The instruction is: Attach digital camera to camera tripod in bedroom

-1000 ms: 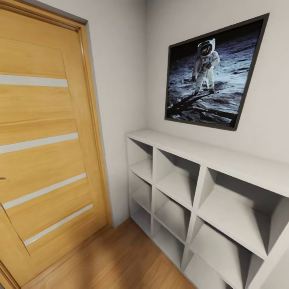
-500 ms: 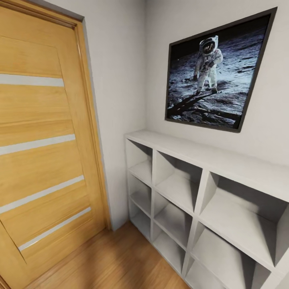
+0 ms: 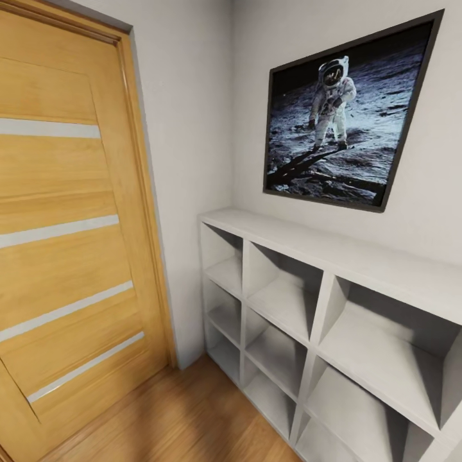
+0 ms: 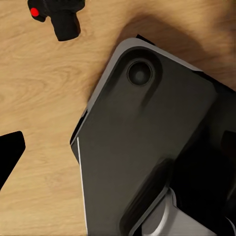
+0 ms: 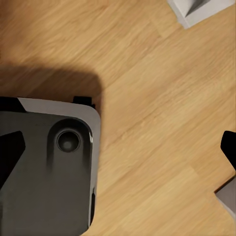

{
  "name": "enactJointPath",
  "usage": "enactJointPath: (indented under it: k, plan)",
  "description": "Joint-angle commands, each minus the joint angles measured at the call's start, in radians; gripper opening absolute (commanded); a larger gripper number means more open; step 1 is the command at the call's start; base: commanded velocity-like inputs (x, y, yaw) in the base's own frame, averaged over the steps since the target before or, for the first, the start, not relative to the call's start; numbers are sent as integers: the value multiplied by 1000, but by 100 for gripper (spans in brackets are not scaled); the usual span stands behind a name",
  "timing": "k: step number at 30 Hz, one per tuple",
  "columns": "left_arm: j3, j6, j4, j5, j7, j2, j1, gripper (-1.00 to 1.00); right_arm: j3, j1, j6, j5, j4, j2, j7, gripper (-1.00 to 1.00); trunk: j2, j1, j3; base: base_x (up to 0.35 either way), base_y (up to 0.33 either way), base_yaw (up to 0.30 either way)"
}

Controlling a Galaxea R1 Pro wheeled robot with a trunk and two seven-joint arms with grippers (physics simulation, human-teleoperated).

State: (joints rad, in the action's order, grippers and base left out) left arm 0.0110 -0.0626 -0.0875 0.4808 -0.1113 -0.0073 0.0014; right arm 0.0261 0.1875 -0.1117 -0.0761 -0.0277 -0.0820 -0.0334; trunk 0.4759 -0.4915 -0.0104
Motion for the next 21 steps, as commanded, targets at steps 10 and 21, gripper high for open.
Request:
enactJointPath:
  k: [10, 21]
  plan:
    - [-2, -3, -1, 0, -3, 0, 0, 100, 2, 1, -5, -4, -3, 5, -7, 100, 1, -1, -1, 178, -188, 18]
    - [5, -5, -2, 6, -4, 0, 0, 100, 2, 1, -5, -4, -3, 3, -8, 100, 1, -1, -1, 109, -284, 231]
